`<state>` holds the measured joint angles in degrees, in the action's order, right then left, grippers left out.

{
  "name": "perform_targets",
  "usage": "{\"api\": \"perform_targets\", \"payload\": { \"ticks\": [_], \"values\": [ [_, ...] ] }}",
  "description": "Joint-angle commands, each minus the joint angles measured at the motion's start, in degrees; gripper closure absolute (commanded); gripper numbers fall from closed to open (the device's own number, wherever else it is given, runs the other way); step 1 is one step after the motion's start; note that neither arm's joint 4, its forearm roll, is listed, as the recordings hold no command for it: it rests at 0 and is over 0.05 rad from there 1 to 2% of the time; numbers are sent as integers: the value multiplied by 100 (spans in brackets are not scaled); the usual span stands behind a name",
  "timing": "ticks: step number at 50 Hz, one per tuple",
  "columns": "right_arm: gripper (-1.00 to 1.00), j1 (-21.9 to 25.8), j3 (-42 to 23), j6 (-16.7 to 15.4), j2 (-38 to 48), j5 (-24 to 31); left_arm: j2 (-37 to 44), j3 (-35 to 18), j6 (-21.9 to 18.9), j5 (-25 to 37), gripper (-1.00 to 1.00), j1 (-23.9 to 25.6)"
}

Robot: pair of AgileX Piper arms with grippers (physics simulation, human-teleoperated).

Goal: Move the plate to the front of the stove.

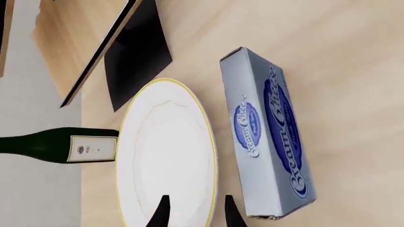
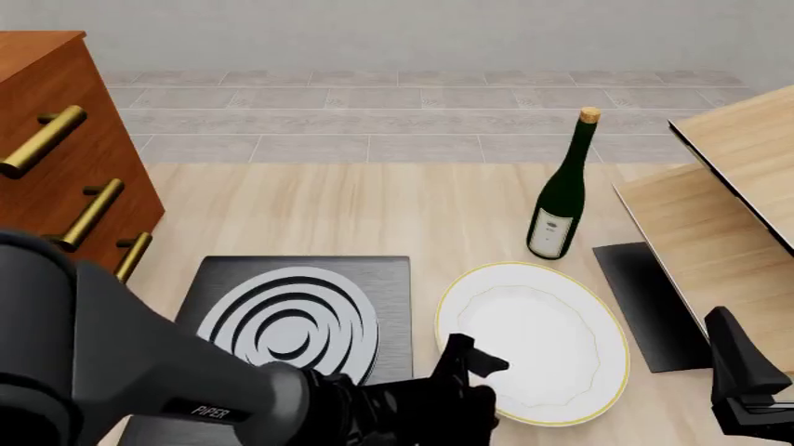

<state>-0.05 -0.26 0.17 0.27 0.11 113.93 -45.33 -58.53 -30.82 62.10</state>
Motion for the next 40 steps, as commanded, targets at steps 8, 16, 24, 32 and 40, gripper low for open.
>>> {"api": "perform_targets", "payload": {
  "ticks": [8,16,24,32,40],
  "values": [
    [-100,0,0,0,0,0,605,-238,-468,142,100,-156],
    [-100,0,0,0,0,0,508,-120,-437,202,100,-110],
    [-100,1,0,2,0,0,156,179,-431,321,100,-8],
    [-100,-1,0,0,0,0,-241,400,-498,535,100,4],
    [-100,-2,0,1,0,0,-459,503,-650,677,100,-92]
  ]
}}
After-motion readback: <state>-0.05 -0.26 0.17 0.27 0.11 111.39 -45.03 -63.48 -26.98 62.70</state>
